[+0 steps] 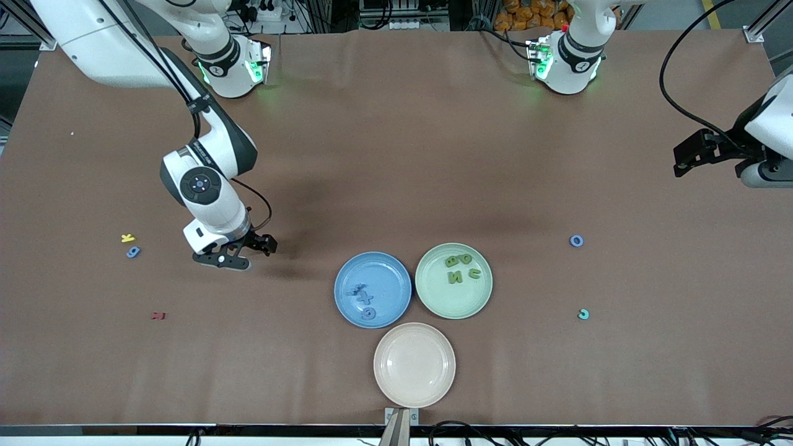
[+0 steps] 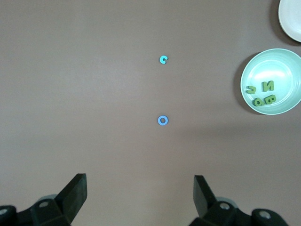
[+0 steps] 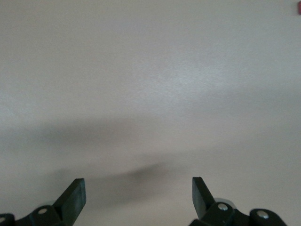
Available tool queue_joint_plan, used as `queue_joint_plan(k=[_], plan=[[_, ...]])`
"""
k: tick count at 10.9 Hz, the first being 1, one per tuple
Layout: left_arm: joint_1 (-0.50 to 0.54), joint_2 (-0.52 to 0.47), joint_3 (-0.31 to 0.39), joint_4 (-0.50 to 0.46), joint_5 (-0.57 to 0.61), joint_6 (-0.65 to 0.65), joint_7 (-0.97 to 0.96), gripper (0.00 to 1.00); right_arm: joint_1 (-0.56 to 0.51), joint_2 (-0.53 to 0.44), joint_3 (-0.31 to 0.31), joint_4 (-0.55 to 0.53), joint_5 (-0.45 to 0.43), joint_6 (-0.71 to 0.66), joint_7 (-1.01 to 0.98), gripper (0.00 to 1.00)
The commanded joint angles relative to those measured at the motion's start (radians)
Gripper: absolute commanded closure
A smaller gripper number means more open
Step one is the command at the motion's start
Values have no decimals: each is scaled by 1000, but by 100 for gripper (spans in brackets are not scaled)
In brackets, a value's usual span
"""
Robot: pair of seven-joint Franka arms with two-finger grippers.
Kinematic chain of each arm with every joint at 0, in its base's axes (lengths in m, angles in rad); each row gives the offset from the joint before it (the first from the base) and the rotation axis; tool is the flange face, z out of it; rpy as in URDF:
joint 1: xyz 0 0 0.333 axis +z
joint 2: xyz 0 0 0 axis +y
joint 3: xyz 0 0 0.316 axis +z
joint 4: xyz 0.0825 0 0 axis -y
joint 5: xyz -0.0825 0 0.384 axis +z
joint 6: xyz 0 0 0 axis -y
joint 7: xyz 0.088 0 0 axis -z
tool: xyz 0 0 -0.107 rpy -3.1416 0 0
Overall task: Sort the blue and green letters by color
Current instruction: 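Move the right gripper back toward the blue 6 beside the plates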
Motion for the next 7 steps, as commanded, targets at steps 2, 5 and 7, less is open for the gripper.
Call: queue_joint_plan(k=[2,5,7], plan=[[-14,-3,4,-3,-22,-9,15,0,-108,-60,12,-52,-11,15,-185,0],[-28,14,14,0,-21,17,12,0,-244,-51,14,-51,-6,16,-436,0],[-28,7,15,-2,-24,43,12,0,-321,-37,12,-44,-5,18,-540,0]])
